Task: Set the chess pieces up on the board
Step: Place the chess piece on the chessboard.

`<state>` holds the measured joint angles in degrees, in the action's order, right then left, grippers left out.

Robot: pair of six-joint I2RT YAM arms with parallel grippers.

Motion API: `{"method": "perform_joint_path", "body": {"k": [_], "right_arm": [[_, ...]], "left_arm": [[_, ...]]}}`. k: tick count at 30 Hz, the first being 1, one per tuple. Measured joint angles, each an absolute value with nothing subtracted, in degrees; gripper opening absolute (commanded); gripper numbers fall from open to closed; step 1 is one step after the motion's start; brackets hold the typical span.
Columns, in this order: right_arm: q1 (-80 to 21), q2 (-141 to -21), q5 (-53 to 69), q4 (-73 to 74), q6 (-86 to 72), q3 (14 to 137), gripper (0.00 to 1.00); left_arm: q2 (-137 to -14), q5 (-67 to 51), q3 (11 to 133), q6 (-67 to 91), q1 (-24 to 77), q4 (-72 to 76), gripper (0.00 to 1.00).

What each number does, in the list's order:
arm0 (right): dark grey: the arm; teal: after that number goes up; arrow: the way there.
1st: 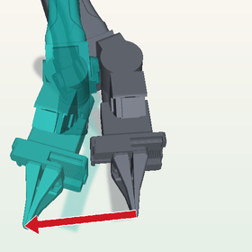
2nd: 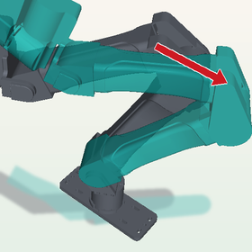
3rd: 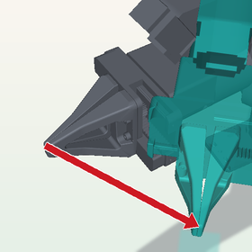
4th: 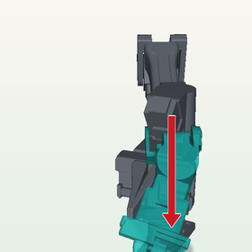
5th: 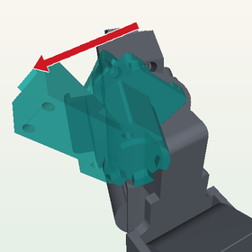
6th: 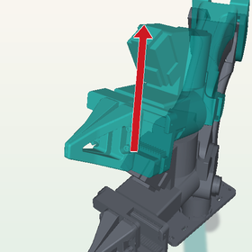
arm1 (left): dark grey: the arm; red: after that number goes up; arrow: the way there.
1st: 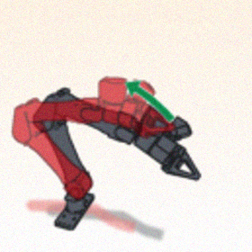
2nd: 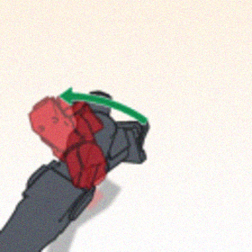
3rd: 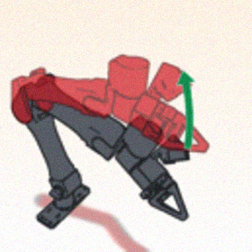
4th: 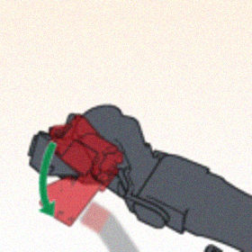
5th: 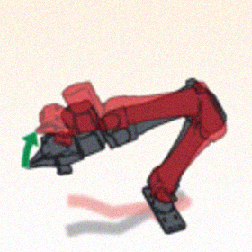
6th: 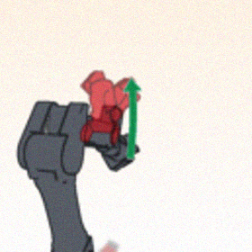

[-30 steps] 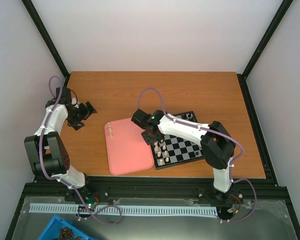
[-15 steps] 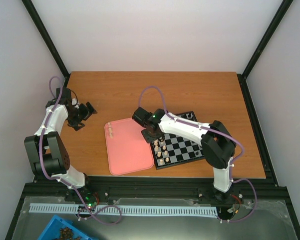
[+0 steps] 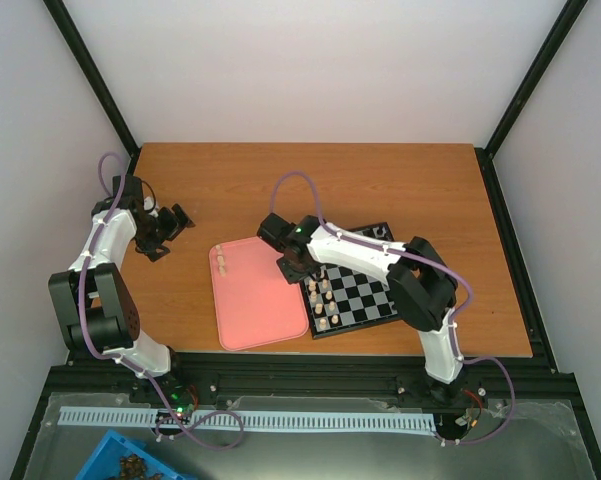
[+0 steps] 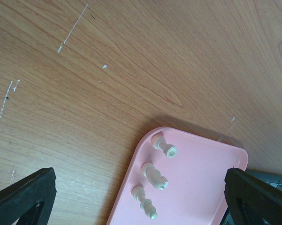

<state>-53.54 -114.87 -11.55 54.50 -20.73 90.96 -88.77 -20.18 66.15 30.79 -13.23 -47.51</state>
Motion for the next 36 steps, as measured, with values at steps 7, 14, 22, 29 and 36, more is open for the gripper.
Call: {"method": "perform_joint_path", "body": {"k": [7,14,22,29,36], "right_arm": [[-53.36,-115.42,-11.66,54.65,-20.78,90.94,0.07],[-53.08,-115.44,-11.79,54.57,-20.82,90.7,0.07],[-52.23,-115.44,-11.79,54.33,-20.8,89.19,0.08],[-51.99,-115.44,-11.64,54.11,-20.78,89.19,0.08],[-51.88,-115.42,-11.44,53.71,-20.78,88.86,0.08]], "left_arm": [[-88.77,-20.23,66.13,30.79,-13.23,-47.51,1.0],[-88.77,-20.67,66.15,30.81,-13.23,-47.48,1.0],[-88.77,-20.82,66.13,30.79,-13.23,-47.46,1.0],[-88.77,-20.82,66.13,30.81,-13.23,-47.44,1.0],[-88.79,-20.82,66.13,30.79,-13.23,-47.4,1.0]]}}
